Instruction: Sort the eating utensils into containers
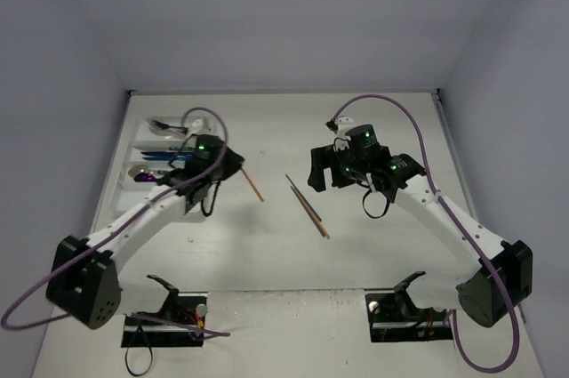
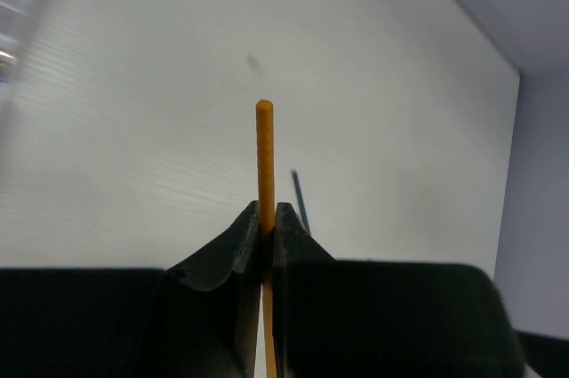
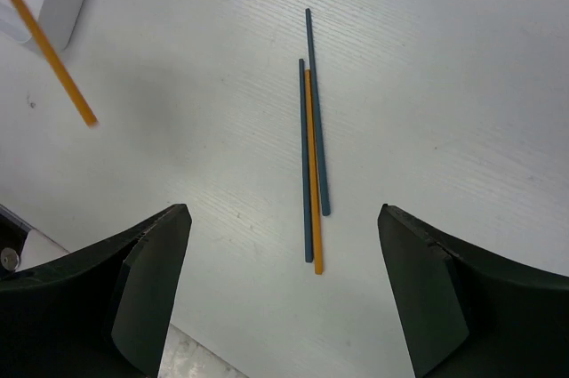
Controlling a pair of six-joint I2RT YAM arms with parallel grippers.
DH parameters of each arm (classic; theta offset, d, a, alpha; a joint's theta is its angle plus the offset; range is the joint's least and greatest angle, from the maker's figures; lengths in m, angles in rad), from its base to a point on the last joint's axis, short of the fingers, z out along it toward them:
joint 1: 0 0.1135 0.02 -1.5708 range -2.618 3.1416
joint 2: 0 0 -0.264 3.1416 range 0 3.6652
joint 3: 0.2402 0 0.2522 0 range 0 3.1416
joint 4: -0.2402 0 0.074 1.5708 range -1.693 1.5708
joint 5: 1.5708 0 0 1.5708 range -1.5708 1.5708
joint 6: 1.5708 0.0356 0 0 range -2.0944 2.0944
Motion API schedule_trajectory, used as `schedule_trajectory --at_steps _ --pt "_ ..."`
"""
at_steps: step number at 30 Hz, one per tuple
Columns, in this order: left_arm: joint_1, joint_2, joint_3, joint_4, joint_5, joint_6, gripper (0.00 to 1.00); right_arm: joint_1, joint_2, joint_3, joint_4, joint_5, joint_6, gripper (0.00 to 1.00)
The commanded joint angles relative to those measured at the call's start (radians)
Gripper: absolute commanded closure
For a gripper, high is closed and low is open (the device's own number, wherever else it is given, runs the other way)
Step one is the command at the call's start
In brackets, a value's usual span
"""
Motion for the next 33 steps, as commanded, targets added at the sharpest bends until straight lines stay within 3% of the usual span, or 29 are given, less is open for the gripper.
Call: schedule_trajectory --at_steps 1,3,6,10,13,20,25,27,33 --pt "0.253 -0.222 -0.145 -0.068 -0.107 -0.028 1.00 -0.011 -0.004 0.005 0.041 0.013 -0.004 0.16" --pt "0.403 -0.307 -0.218 -0.087 -0.089 -0.018 1.00 -0.013 0.003 -0.006 0.042 0.021 0.007 0.16" --pt "0.538 -0.335 -0.263 -0.080 -0.057 0.020 1.00 -0.020 0.018 -0.015 0.041 0.027 0.021 0.16" --pt "0.720 -0.289 -0.318 -0.006 0.028 0.043 0.94 -0.021 0.024 -0.032 0.039 0.037 0.027 0.16" --pt "0.781 -0.201 -0.328 0.077 0.063 0.051 0.85 -0.021 0.027 -0.042 0.036 0.053 0.029 0.16" --pt "0.816 -0.064 -0.277 0.163 0.099 0.089 0.58 -0.021 0.057 -0.060 0.026 0.117 0.037 0.16" --pt "0.816 -0.083 -0.266 0.141 0.097 0.090 0.45 -0.019 0.114 -0.057 0.019 0.140 0.044 0.18" --pt "0.816 -0.103 -0.256 0.091 0.090 0.094 0.41 -0.018 0.136 -0.060 0.018 0.143 0.043 0.24" --pt "0.768 -0.202 -0.145 -0.109 0.149 0.141 0.41 -0.004 0.214 -0.067 0.016 0.166 0.041 0.50"
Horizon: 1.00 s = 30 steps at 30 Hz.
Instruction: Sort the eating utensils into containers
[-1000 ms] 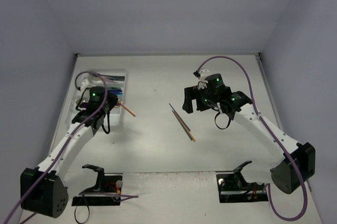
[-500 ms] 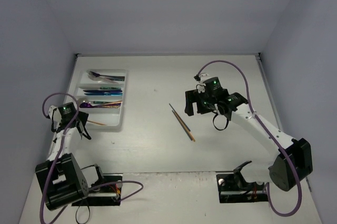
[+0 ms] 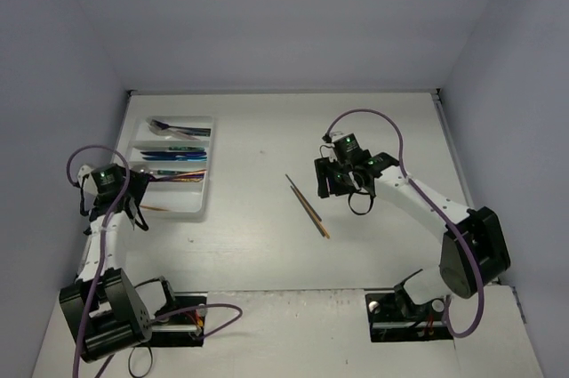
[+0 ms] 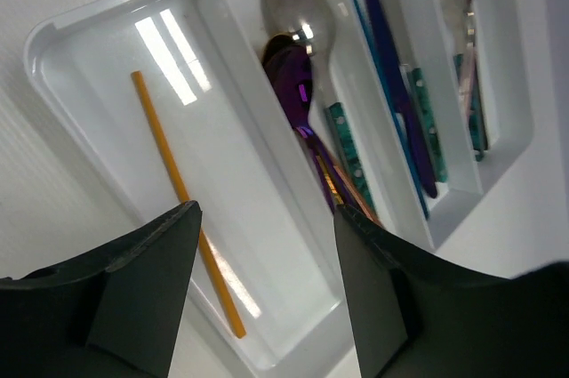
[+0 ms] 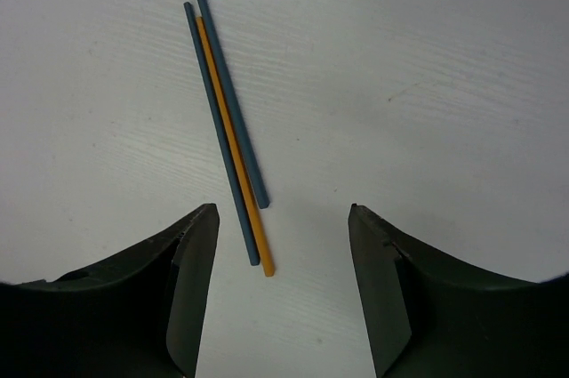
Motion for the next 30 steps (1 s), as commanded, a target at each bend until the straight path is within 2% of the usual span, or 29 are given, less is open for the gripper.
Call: schedule_trajectory --at_steps 1,10,14,18,30 --pt "-0.070 -0.095 0.161 -0.144 0.043 0.081 0.41 0.011 0.064 0.001 0.010 0.051 0.008 0.56" --pt "-0.513 -0.147 0.320 -0.283 -0.032 0.214 0.41 0.069 0.232 0.058 0.010 0.052 -0.008 0.60" --pt "-0.652 -0.142 0.372 -0.301 -0.066 0.250 0.40 0.105 0.279 0.076 0.012 0.076 -0.014 0.60" --pt "-0.711 -0.139 0.402 -0.307 -0.072 0.266 0.40 0.114 0.309 0.091 0.013 0.099 -0.023 0.60" --pt "-0.750 -0.126 0.407 -0.321 -0.046 0.260 0.40 0.119 0.358 0.087 0.025 0.138 -0.030 0.68"
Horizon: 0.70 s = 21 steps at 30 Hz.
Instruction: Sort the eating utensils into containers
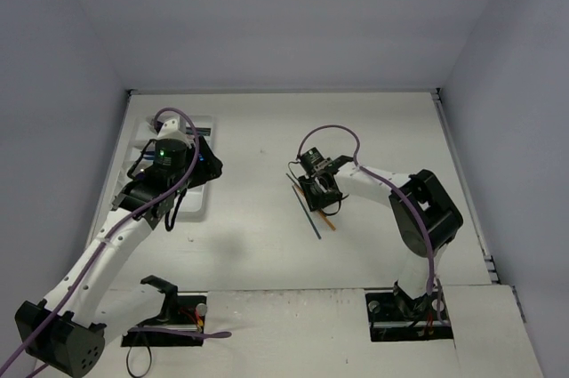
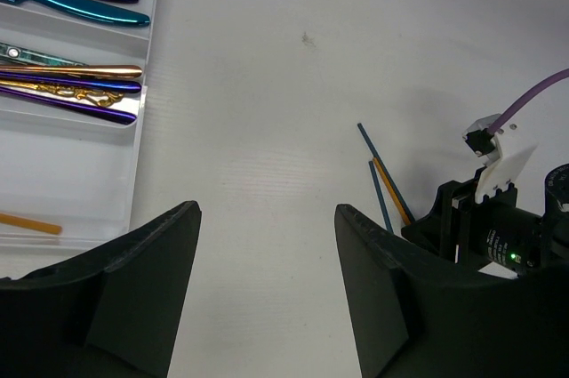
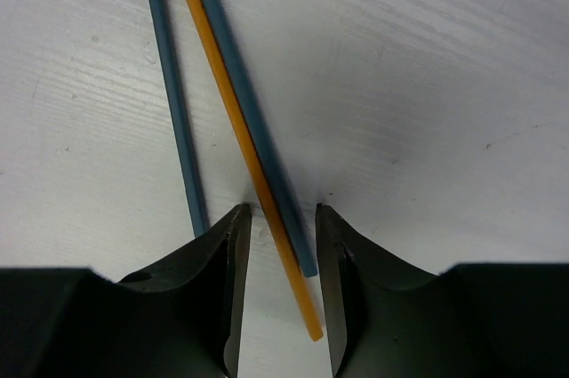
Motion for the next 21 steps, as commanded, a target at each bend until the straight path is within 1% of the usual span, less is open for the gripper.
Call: schedule_trajectory --at_steps 1,5,7,9,12,16,18,21 --pt "-0.009 -0.004 0.043 0.018 0.003 0.010 0.40 0.002 0.004 0.016 0.000 0.042 -0.005 0.68" --pt "-0.011 0.008 0.043 0.020 0.015 0.004 0.40 0.002 -0.011 0.015 0.002 0.042 -0.004 0.67" --pt "-0.011 0.014 0.046 0.022 0.020 -0.001 0.40 0.003 -0.037 0.015 0.002 0.042 0.000 0.64" --pt "-0.012 0.022 0.049 0.023 0.021 -0.004 0.40 0.007 -0.078 0.016 0.000 0.062 0.004 0.59" --pt "-0.014 0.034 0.057 0.024 0.020 -0.003 0.40 0.020 -0.150 0.012 -0.001 0.091 0.011 0.57" --pt "-0.019 0.053 0.068 0.024 0.015 -0.004 0.40 0.042 -0.218 -0.004 -0.001 0.064 0.024 0.58" --pt "-0.023 0.062 0.074 0.025 0.016 -0.006 0.40 0.061 -0.222 -0.011 -0.001 0.042 0.036 0.59" --pt "-0.031 0.076 0.084 0.025 0.010 -0.006 0.40 0.094 -0.208 -0.031 -0.001 0.024 0.058 0.64"
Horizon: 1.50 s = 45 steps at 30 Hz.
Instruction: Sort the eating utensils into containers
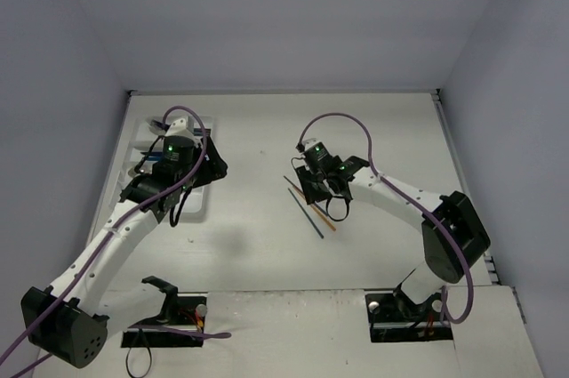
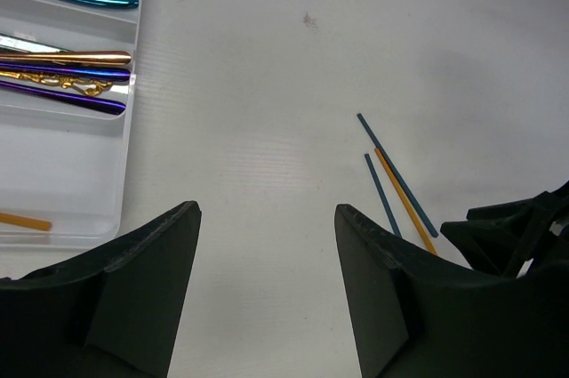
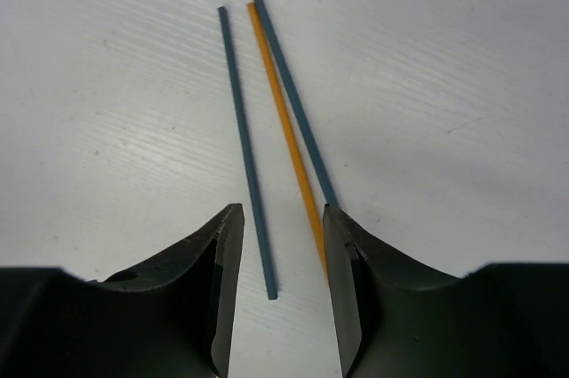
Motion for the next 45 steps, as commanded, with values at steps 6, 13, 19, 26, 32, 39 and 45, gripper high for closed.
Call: schedule_trajectory --at_steps 6,13,19,26,32,39,45 --pt "-0.015 0.009 0.072 0.032 -0.011 -0.002 0.40 0.068 0.053 -0.031 -0.003 -0.055 0.063 0.68" --pt "-0.015 -0.006 0.072 0.014 -0.018 -0.005 0.40 0.068 0.142 -0.027 0.000 -0.053 0.063 0.70" --pt "-0.015 -0.017 0.069 0.003 -0.017 -0.007 0.40 0.066 0.185 -0.041 0.005 -0.029 0.071 0.77" --pt "-0.028 -0.009 0.054 0.015 -0.008 -0.043 0.40 0.072 0.163 -0.055 0.018 -0.045 0.059 1.00" --pt "-0.090 0.012 0.027 0.084 0.012 -0.112 0.42 0.078 0.009 0.014 0.018 -0.075 0.052 1.00" --pt "-0.245 0.150 0.048 0.272 0.056 -0.203 0.47 0.089 -0.122 0.068 0.033 -0.135 0.031 1.00" --pt "-0.312 0.260 0.104 0.351 0.051 -0.203 0.47 0.102 -0.168 0.076 0.051 -0.174 0.035 1.00"
